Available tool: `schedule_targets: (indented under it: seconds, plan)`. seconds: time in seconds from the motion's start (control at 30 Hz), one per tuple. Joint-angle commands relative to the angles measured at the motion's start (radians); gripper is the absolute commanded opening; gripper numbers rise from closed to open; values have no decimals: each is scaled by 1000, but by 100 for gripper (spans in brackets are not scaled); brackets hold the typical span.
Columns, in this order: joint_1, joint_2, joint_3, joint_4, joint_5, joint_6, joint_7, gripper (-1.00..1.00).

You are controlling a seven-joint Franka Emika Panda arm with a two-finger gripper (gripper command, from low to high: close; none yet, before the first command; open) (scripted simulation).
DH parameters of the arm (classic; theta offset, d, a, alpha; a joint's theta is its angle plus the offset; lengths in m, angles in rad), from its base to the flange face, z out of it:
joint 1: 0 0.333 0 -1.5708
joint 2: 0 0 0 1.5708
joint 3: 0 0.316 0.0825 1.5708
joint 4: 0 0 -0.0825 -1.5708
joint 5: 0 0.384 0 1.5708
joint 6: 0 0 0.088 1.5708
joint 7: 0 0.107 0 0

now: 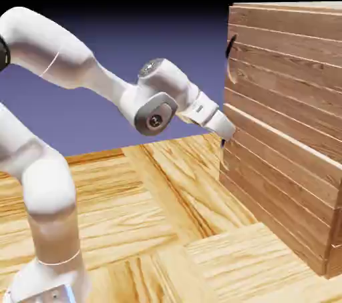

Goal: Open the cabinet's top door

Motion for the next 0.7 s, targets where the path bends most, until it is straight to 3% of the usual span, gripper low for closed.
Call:
schedule_targets:
  seconds: [0.0,0.67]
  plan:
    - [-24,-12,27,17,44,1,39,0]
    - [-507,-255,562,356,914,27,816,0]
